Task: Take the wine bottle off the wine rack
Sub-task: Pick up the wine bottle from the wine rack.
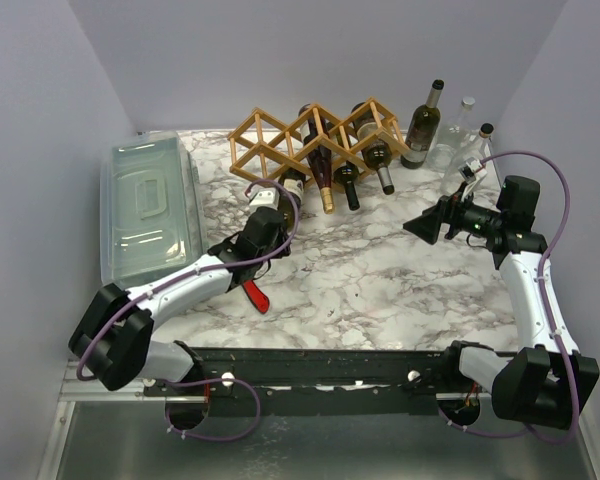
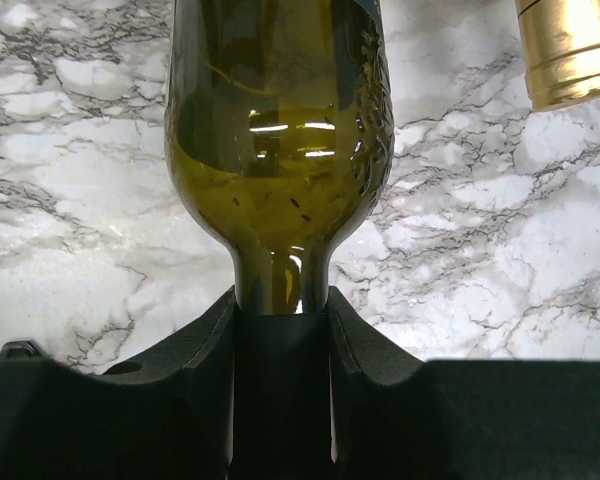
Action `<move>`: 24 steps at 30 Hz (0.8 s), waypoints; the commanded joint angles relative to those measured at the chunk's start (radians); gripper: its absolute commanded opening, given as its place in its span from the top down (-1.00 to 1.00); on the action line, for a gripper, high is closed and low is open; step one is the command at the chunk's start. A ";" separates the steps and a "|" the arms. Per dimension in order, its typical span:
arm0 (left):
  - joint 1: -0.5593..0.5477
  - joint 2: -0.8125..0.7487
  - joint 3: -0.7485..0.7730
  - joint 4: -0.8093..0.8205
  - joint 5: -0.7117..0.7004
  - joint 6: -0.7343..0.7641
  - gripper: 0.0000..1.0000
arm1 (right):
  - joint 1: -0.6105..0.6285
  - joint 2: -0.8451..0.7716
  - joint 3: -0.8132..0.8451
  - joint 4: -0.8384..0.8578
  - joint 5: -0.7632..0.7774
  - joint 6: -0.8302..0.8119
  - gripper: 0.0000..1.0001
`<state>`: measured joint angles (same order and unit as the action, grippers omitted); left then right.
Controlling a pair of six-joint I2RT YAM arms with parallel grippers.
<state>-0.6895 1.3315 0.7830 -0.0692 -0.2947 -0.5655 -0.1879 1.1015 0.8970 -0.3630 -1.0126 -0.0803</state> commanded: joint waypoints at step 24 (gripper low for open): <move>0.049 0.243 0.114 0.134 0.127 -0.077 1.00 | 0.012 -0.010 0.023 -0.033 -0.031 -0.035 -0.90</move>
<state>-0.6487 1.5574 0.8604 0.0162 -0.2012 -0.6399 -0.1822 1.1015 0.8970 -0.3702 -1.0191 -0.0986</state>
